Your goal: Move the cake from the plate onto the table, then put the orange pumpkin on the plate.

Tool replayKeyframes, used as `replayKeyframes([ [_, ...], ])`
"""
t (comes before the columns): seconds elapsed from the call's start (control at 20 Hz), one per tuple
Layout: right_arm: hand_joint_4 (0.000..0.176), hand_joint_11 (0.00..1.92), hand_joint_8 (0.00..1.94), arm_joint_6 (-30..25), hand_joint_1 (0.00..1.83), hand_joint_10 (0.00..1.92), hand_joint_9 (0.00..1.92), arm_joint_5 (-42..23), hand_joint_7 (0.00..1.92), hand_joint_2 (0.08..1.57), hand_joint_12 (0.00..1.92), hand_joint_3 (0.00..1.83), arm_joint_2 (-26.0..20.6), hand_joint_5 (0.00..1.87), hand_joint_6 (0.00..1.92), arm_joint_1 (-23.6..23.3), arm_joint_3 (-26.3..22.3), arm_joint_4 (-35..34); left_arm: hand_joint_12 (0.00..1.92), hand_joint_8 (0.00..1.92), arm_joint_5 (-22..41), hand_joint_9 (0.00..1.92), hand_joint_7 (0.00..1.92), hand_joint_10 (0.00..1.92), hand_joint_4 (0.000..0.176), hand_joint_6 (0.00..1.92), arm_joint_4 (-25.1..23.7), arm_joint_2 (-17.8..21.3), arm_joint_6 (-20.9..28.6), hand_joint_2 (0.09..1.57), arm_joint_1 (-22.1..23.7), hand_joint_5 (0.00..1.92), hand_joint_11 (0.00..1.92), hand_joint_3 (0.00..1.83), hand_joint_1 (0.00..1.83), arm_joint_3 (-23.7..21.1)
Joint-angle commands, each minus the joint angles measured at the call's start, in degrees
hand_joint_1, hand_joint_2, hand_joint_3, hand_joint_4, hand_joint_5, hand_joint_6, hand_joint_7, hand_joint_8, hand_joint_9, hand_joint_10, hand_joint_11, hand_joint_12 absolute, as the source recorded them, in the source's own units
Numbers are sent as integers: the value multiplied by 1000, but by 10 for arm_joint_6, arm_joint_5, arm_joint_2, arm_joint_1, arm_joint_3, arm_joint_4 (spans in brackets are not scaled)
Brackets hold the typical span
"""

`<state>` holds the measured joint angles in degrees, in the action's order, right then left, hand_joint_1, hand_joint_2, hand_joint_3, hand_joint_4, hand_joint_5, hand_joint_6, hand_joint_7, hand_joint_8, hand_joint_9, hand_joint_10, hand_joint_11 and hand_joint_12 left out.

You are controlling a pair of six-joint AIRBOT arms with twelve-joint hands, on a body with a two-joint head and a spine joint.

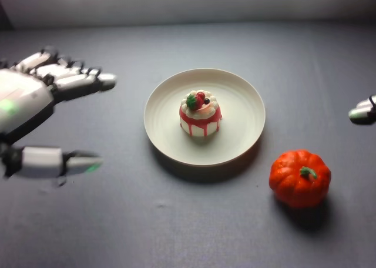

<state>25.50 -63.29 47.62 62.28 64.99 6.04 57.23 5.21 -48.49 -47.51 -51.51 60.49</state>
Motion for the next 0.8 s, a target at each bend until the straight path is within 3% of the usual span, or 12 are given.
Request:
replayKeyframes([
  [0.0, 0, 101, 2, -4, 746, 18, 454, -63, 476, 1244, 1023, 5, -2, 515, 1, -6, 2, -18, 779, 2, 32, 293, 254, 26, 174, 3, -14, -6, 2, 953, 19, 186, 0, 0, 552, 6],
  [0.1, 0, 105, 4, -4, 754, 19, 470, -63, 485, 1247, 1031, 4, -2, 519, 2, -6, 2, -18, 784, 1, -15, 295, 272, 3, 169, 5, -48, -25, 4, 951, 66, 239, 0, 1, 564, 24],
  [0.2, 0, 109, 3, -4, 729, 17, 475, -63, 486, 1250, 1033, 4, -2, 520, 2, -6, 3, -18, 548, 2, -61, 312, 272, 3, 174, 0, -79, -50, 15, 945, 109, 243, 125, 1, 576, 50],
  [0.25, 0, 115, 2, -4, 711, 15, 477, -63, 485, 1253, 1038, 4, -2, 522, 3, -6, 3, -18, 514, 2, -87, 308, 266, 2, 176, 6, -95, -65, 19, 916, 131, 256, 130, 0, 726, 65],
  [0.35, 0, 143, 0, -4, 717, 15, 485, -63, 471, 1253, 1051, 2, 0, 525, 2, -6, 3, -16, 848, 4, -140, 413, 347, 4, 90, 5, -122, -102, 19, 873, 178, 359, 105, 0, 874, 95],
  [0.4, 0, 166, 4, -4, 732, 20, 503, -63, 480, 1247, 1061, 0, 0, 536, 5, -6, 3, -14, 963, 0, -162, 445, 373, 3, 63, 1, -133, -119, 20, 874, 199, 397, 93, 0, 864, 110],
  [0.45, 0, 134, 0, -4, 734, 10, 483, -63, 460, 1250, 1051, 1, 0, 530, 2, -7, 4, -12, 1072, 0, -179, 467, 387, 3, 52, 0, -141, -132, 22, 870, 212, 413, 79, 0, 847, 120],
  [0.5, 0, 122, 2, -4, 747, 8, 484, -63, 462, 1246, 1053, 0, 0, 531, 2, -9, 5, -9, 1133, 0, -194, 481, 394, 3, 50, 0, -149, -145, 22, 862, 223, 418, 69, 0, 873, 130],
  [0.6, 0, 174, 15, -4, 694, 23, 537, -63, 511, 1248, 1072, 0, 2, 557, 8, -15, 6, -3, 1189, 1, -221, 500, 416, 4, 75, 0, -167, -170, 22, 831, 244, 414, 61, 0, 915, 148],
  [0.65, 0, 223, 22, -4, 686, 38, 583, -63, 538, 1249, 1092, 0, 3, 567, 10, -17, 6, 0, 1190, 3, -233, 508, 422, 7, 79, 0, -174, -181, 22, 837, 252, 411, 63, 1, 901, 157],
  [0.7, 0, 308, 20, -4, 740, 50, 686, -63, 625, 1244, 1145, 0, 5, 638, 7, -21, 6, 5, 1164, 1, -244, 504, 421, 3, 116, 0, -179, -194, 22, 858, 260, 390, 63, 1, 846, 166],
  [0.75, 0, 389, 18, -4, 732, 56, 769, -62, 697, 1244, 1127, 0, 6, 712, 7, -24, 7, 11, 1153, 0, -254, 505, 412, 2, 132, 3, -183, -207, 22, 873, 266, 396, 57, 6, 799, 176],
])
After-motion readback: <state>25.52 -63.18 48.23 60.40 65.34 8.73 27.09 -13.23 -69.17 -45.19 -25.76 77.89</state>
